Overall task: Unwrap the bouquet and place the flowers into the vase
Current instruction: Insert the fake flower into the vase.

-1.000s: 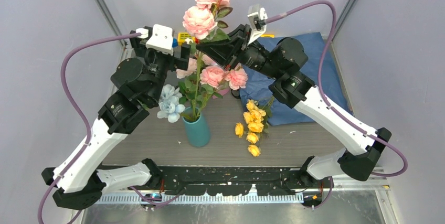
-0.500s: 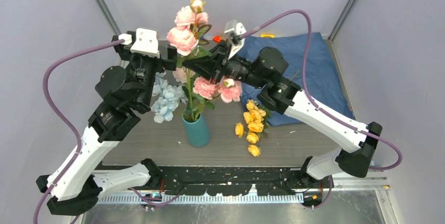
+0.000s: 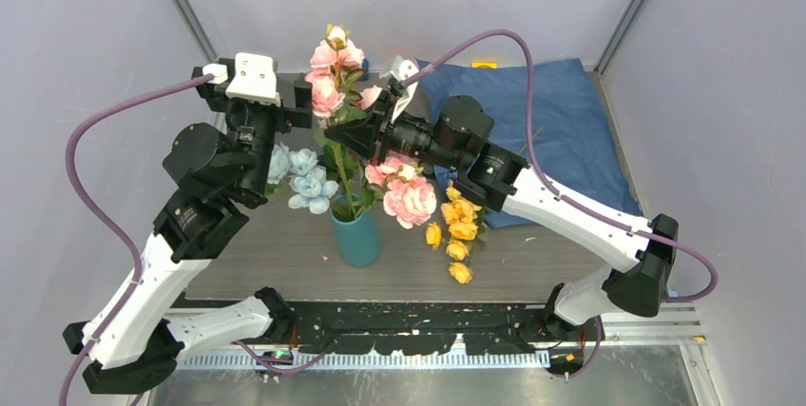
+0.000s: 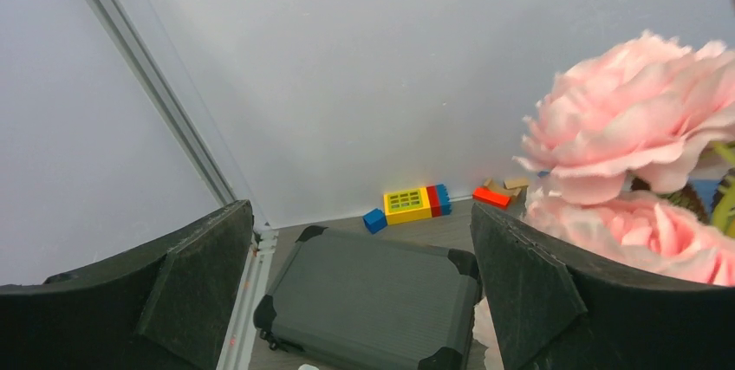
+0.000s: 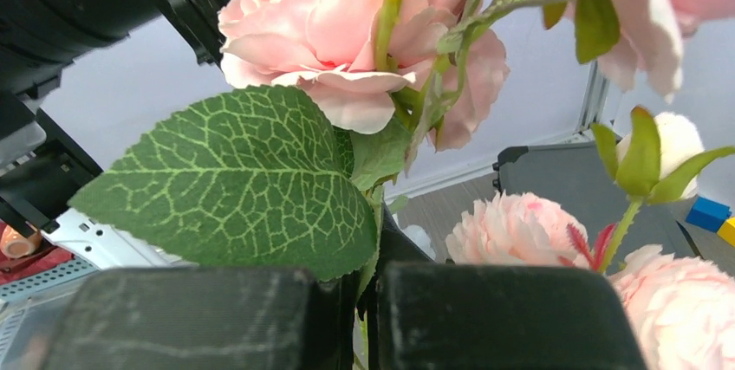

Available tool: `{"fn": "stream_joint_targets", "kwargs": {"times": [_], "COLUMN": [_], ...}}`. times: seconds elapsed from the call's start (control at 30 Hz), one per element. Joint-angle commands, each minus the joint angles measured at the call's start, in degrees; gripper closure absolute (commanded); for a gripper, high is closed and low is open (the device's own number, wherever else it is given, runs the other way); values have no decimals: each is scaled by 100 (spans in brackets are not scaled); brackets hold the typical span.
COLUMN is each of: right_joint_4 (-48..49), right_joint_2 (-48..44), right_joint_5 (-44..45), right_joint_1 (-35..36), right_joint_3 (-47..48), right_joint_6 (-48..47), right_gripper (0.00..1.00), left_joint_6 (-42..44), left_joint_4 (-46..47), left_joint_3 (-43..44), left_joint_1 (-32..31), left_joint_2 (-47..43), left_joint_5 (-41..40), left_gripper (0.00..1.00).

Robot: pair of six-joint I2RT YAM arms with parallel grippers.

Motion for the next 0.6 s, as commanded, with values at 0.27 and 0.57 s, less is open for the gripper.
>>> {"fn": "stream_joint_targets", "kwargs": {"times": [0.27, 0.57], "right_joint_4": [19, 14], "right_joint_2": [-34, -117], "right_joint_5": [129, 200], "right_joint_1": [99, 99], "right_joint_3": [-390, -469], "right_joint_6": [3, 4], "right_gripper": [97, 74], "left_joint_6": [150, 153], "left_joint_4": [408, 425], "left_joint_3": [19, 14], "left_joint_1": [25, 25], "left_joint_2": [-89, -81], "left_joint_5": [-81, -65], "left_gripper": [0, 0]}}
